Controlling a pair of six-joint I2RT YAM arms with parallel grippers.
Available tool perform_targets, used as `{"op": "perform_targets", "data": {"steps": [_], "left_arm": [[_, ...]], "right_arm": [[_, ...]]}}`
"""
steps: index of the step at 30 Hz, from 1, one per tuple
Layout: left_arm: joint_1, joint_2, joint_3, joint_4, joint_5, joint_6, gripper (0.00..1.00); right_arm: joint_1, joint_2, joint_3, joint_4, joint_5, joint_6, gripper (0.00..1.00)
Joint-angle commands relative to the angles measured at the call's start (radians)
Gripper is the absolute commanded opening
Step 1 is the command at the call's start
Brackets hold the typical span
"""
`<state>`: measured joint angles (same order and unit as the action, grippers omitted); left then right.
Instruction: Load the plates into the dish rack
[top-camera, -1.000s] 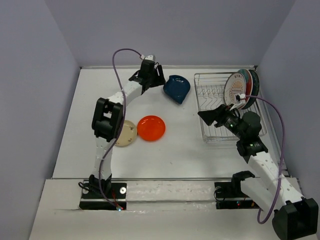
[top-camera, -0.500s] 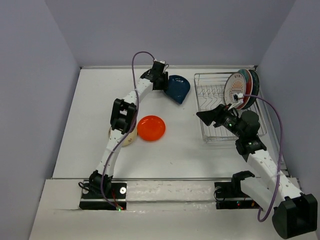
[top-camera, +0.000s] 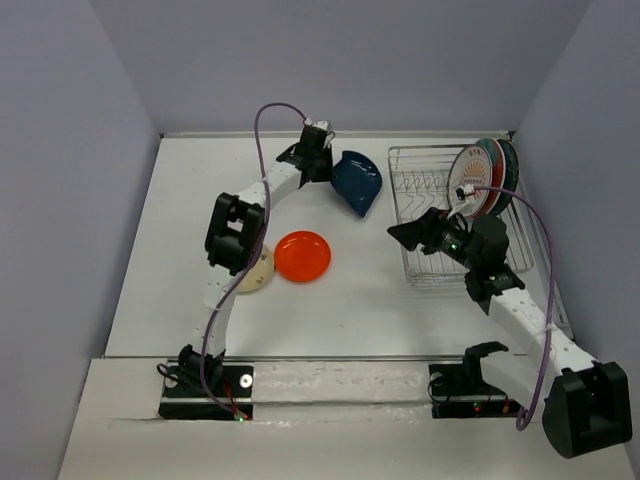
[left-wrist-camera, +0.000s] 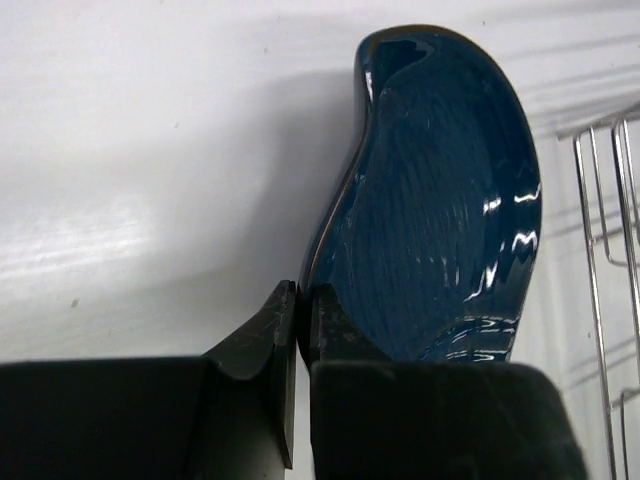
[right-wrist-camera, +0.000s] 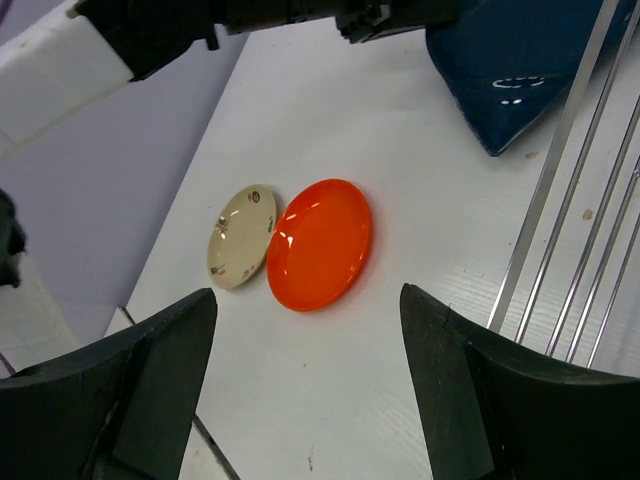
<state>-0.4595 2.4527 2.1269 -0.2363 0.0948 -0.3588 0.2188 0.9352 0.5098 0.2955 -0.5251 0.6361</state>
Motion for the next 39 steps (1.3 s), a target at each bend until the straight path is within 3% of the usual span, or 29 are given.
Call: {"op": "perform_targets", "data": {"steps": [1,8,18,27,35,37,39], "left_arm": [[0.05,-0.297,-0.313,0.144,-0.046,0.011,0.06],[0.113,-0.7,-0.662,0.317,-0.006,-0.055,0.06],[0.117,-1.185,-1.232,0.566,0.218,-0.219,0.06],[0.104,-1.449,-1.456,0.653,0.302,-0.314,0.06],[0.102,-1.545,-1.542,0.724,0.356,-0.345,0.06],[0.102,-1.563,-1.565,0.732,0.35,-0.341,0.06],[0.102,-1.563,-1.584,0.75,0.367,-0.341,0.06]], "right_arm": [[0.013,0.028,0.064,0.04,-0.029,-0.016,0.8],[0.068,0.125,0.144,0.053,-0.026,-0.013,0.85],[0.179,0.28,0.262,0.044,0.01,0.007,0.89],[0.309,0.33,0.36,-0.047,0.094,-0.004,0.91],[0.378,0.384,0.357,-0.079,0.206,-0.01,0.88],[0.398,0.407,0.361,-0.062,0.165,-0.012,0.84],[0.407,0.418,0.371,-0.045,0.143,-0.01,0.67]]}}
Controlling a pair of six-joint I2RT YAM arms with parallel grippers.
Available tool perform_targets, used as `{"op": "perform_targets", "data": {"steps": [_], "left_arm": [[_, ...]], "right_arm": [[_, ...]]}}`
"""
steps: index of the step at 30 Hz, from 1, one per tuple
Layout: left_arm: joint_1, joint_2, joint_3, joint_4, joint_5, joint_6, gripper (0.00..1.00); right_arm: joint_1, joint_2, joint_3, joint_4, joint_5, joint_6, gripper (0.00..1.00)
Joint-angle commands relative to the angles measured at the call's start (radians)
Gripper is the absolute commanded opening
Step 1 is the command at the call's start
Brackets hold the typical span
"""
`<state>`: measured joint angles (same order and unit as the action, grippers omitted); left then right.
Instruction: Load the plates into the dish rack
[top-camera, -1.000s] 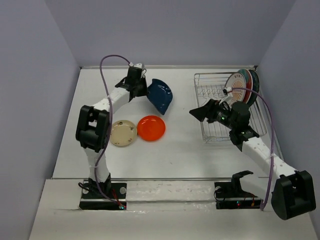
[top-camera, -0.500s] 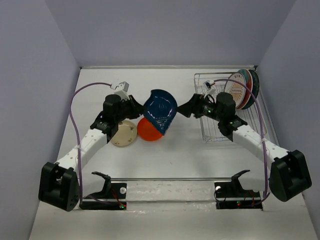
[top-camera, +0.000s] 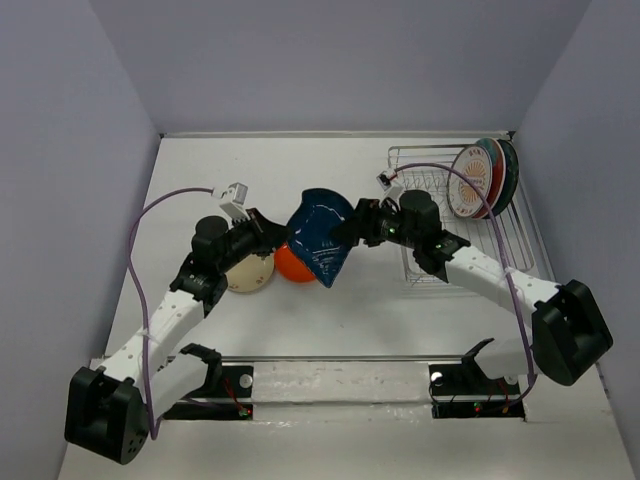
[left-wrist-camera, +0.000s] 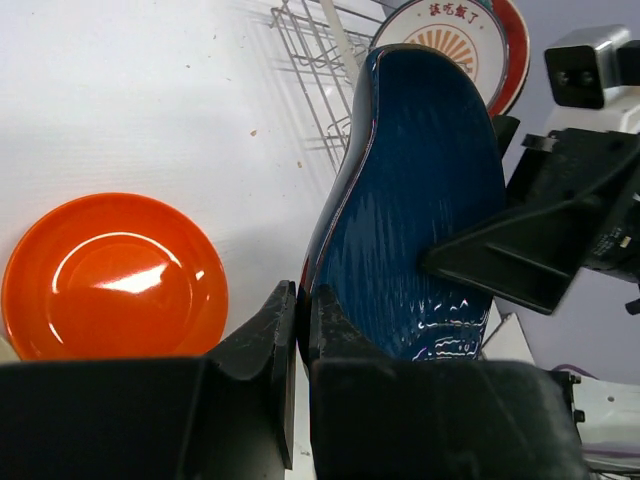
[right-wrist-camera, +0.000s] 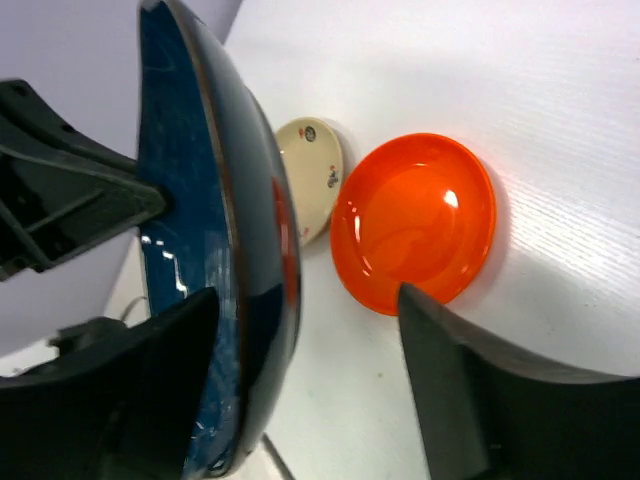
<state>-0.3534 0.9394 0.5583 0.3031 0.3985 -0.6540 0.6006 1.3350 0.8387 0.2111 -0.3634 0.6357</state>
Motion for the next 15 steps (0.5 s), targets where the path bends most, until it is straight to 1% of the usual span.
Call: {"op": "perform_targets", "data": {"steps": [1,2,3,4,5,6,7,8,9,10,11,12,13,15], "left_arm": [[-0.002,-0.051,-0.02,0.215,0.069,-0.047,0.06],[-0.004,-0.054,-0.024,0.215,0.074,-0.042,0.06],[-0.004,-0.065,-0.029,0.215,0.079,-0.039,0.1],[-0.004,-0.074,-0.035,0.206,0.079,-0.035,0.2],[-0.002,-0.097,-0.034,0.193,0.068,-0.01,0.43],[-0.004,-0.109,-0.031,0.168,0.059,0.01,0.53],[-0.002,-0.123,-0.009,0.093,0.043,0.033,0.64],[-0.002,-0.135,0.003,0.049,0.028,0.057,0.73],[-0.001,-0.158,0.02,0.003,0.017,0.106,0.88],[-0.002,-0.168,0.055,-0.087,0.025,0.132,0.96],[-0.002,-0.178,0.07,-0.131,0.034,0.161,0.99],[-0.001,-0.201,0.09,-0.215,0.051,0.224,0.99],[-0.002,-0.215,0.094,-0.252,0.051,0.253,0.99],[-0.002,-0.273,0.081,-0.301,0.021,0.301,0.99]], "right_arm": [[0.025,0.02,0.046,0.042,-0.022,-0.01,0.54],[0.025,0.021,0.049,0.045,-0.02,-0.007,0.39],[0.025,0.01,0.051,0.048,-0.011,-0.004,0.1],[0.025,0.001,0.051,0.048,0.009,-0.007,0.07],[0.025,-0.022,0.057,0.045,0.048,-0.014,0.07],[0.025,-0.034,0.066,0.019,0.07,-0.027,0.07],[0.025,-0.045,0.083,-0.007,0.098,-0.065,0.07],[0.025,-0.054,0.105,-0.042,0.159,-0.089,0.07],[0.025,-0.06,0.131,-0.077,0.19,-0.118,0.07],[-0.013,-0.074,0.185,-0.151,0.219,-0.169,0.07],[-0.036,-0.082,0.216,-0.188,0.246,-0.191,0.07],[-0.065,-0.092,0.243,-0.252,0.295,-0.233,0.07],[-0.126,-0.114,0.29,-0.275,0.323,-0.257,0.07],[-0.189,-0.125,0.341,-0.32,0.423,-0.301,0.07]]}}
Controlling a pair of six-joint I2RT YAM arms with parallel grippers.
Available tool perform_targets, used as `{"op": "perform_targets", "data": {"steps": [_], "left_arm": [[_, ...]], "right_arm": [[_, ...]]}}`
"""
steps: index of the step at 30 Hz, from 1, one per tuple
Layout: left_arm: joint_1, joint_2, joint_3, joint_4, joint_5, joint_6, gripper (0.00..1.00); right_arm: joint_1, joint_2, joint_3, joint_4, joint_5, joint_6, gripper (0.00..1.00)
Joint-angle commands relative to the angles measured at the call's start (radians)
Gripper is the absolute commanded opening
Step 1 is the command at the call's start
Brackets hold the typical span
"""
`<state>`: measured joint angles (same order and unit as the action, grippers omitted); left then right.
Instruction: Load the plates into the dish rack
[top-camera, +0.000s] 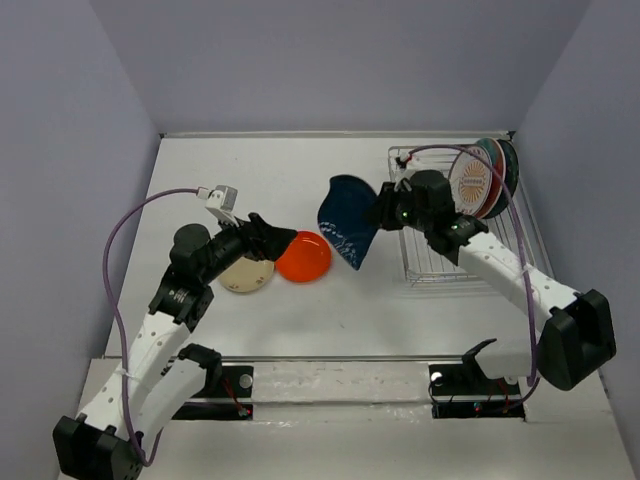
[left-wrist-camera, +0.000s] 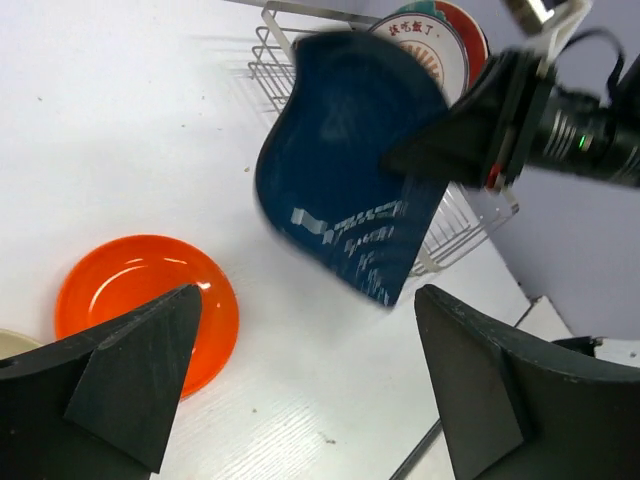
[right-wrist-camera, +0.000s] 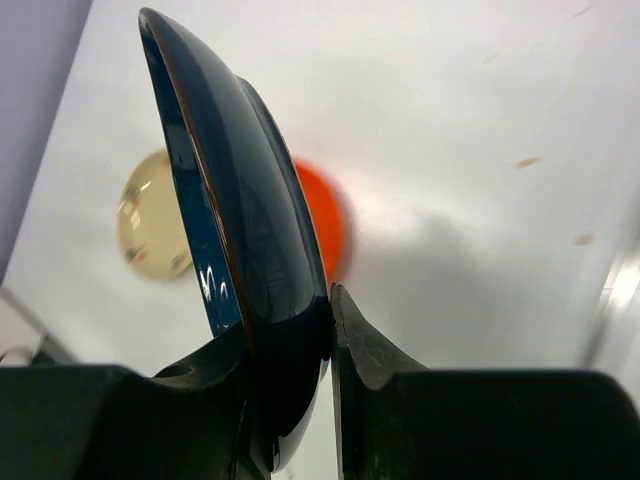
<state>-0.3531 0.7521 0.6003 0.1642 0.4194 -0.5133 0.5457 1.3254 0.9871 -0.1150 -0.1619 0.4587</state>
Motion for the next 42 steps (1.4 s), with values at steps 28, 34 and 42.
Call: {"op": "perform_targets", "data": {"steps": [28,34,42], "left_arm": [[-0.037,-0.339,-0.007,-0.219,-0.031,0.191,0.99],[-0.052,-0.343,-0.008,-0.223,-0.041,0.193,0.99],[-0.053,-0.341,-0.008,-0.224,-0.044,0.191,0.99]], "right_arm": [[-0.466,0.236,0.486,-0.15,0.671,-0.621,0.07],[-0.475,0.268,0.463,-0.15,0.677,-0.575,0.07],[-0.475,0.319,0.456,-0.155,0.633,-0.489,0.07]]}}
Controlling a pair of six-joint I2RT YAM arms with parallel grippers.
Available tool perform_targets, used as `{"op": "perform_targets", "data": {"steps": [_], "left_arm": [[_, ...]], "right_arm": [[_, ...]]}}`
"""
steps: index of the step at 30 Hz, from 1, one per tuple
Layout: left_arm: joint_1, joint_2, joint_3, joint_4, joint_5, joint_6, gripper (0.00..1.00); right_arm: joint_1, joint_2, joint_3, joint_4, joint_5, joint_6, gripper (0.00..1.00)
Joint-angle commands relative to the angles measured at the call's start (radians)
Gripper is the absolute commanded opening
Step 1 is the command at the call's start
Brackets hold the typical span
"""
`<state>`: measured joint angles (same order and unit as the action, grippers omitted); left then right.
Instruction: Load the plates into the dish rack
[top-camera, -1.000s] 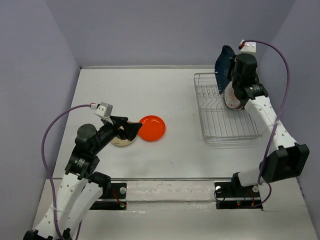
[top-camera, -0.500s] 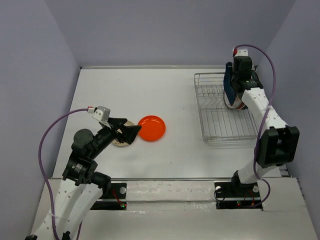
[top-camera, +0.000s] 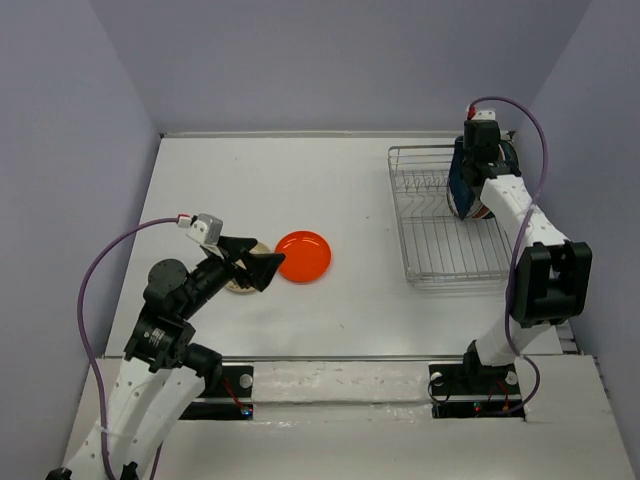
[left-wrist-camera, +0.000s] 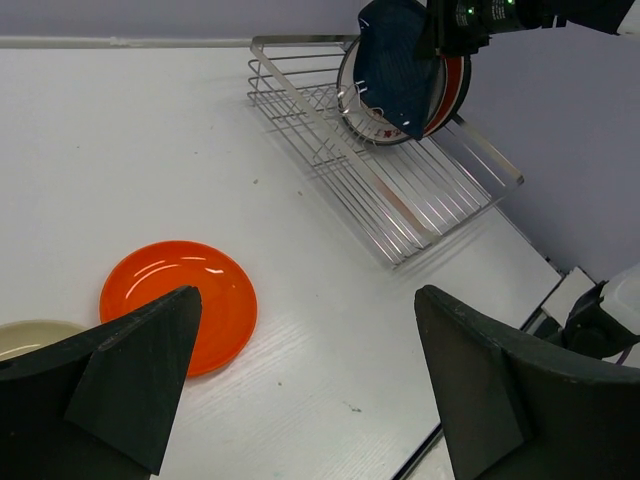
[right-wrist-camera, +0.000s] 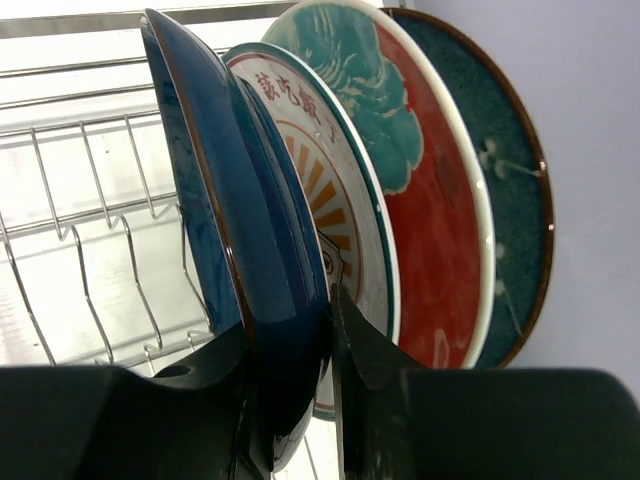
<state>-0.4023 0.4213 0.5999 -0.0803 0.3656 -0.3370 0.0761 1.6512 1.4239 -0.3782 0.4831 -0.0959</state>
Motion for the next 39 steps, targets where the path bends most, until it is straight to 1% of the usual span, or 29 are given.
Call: {"op": "perform_targets", "data": {"steps": [1,4,5,11,12,14,15,16,17,18,19,20,23,24,26,27,28,29,30,31,32,33,34,35,36,37,39], "left_arm": [[-0.006,-0.009,-0.008,0.02,0.009,0.015,0.99],[-0.006,0.0,-0.008,0.017,0.004,0.015,0.99],[-0.004,0.004,-0.006,0.014,0.001,0.015,0.99],[-0.003,0.042,-0.002,0.002,-0.02,0.012,0.99],[-0.004,0.042,-0.002,0.001,-0.022,0.012,0.99],[-0.004,0.045,0.0,0.001,-0.031,0.01,0.99],[-0.004,0.047,-0.002,-0.001,-0.037,0.01,0.99],[-0.004,0.05,-0.002,-0.003,-0.037,0.01,0.99],[-0.004,0.054,-0.002,-0.004,-0.04,0.01,0.99],[-0.004,0.066,0.0,-0.006,-0.042,0.007,0.99],[-0.004,0.071,0.001,-0.01,-0.051,0.007,0.99],[-0.004,0.085,0.001,-0.012,-0.056,0.007,0.99],[-0.004,0.1,0.005,-0.018,-0.063,0.006,0.99],[-0.004,0.106,0.003,-0.019,-0.07,0.006,0.99],[-0.004,0.111,0.005,-0.022,-0.082,0.004,0.99],[-0.004,0.112,0.005,-0.024,-0.088,0.003,0.99],[-0.004,0.112,0.006,-0.029,-0.103,0.001,0.99],[-0.004,0.112,0.005,-0.03,-0.111,-0.002,0.99],[-0.004,0.111,0.005,-0.033,-0.129,0.0,0.99],[-0.003,0.112,0.005,-0.033,-0.137,-0.002,0.99],[-0.003,0.114,0.006,-0.036,-0.143,-0.002,0.99],[-0.003,0.114,0.006,-0.038,-0.149,-0.003,0.99],[-0.003,0.119,0.006,-0.039,-0.163,-0.004,0.99],[-0.003,0.123,0.008,-0.042,-0.171,-0.004,0.99],[-0.003,0.131,0.009,-0.045,-0.18,-0.005,0.99],[-0.001,0.135,0.011,-0.053,-0.194,-0.004,0.99],[-0.003,0.148,0.015,-0.062,-0.22,-0.004,0.99]], "right_arm": [[-0.006,-0.002,0.017,0.105,-0.026,0.082,0.07],[-0.006,0.012,0.004,0.104,-0.061,0.096,0.07],[-0.006,0.015,0.0,0.105,-0.064,0.123,0.07],[-0.006,0.059,-0.026,0.108,-0.077,0.127,0.17],[-0.006,0.059,-0.032,0.111,-0.089,0.127,0.21],[-0.006,0.059,-0.039,0.119,-0.086,0.137,0.27],[-0.006,0.056,-0.037,0.121,-0.074,0.143,0.39],[-0.006,0.042,-0.031,0.119,-0.069,0.153,0.48],[-0.006,0.033,-0.026,0.119,-0.067,0.156,0.54],[-0.006,0.022,-0.019,0.121,-0.07,0.156,0.63],[0.005,0.0,-0.007,0.121,-0.069,0.157,0.67],[0.005,-0.013,0.0,0.122,-0.058,0.157,0.73],[0.046,-0.063,0.012,0.125,-0.057,0.154,0.79],[0.082,-0.076,0.01,0.128,-0.046,0.156,0.8],[0.128,-0.115,-0.002,0.14,-0.044,0.163,0.8],[0.189,-0.128,-0.009,0.148,-0.043,0.163,0.8],[0.224,-0.142,-0.02,0.162,-0.04,0.176,0.79],[0.258,-0.171,-0.034,0.171,-0.078,0.183,0.74],[0.322,-0.183,-0.069,0.194,-0.113,0.211,0.71],[0.353,-0.194,-0.088,0.206,-0.153,0.232,0.67],[0.382,-0.202,-0.108,0.217,-0.193,0.255,0.62],[0.407,-0.208,-0.127,0.226,-0.234,0.283,0.52],[0.43,-0.208,-0.147,0.242,-0.329,0.304,0.38],[0.467,-0.203,-0.184,0.269,-0.377,0.359,0.34],[0.479,-0.197,-0.206,0.286,-0.427,0.392,0.26],[0.49,-0.174,-0.226,0.333,-0.545,0.419,0.14],[0.517,-0.142,-0.281,0.416,-0.677,0.493,0.15]]}}
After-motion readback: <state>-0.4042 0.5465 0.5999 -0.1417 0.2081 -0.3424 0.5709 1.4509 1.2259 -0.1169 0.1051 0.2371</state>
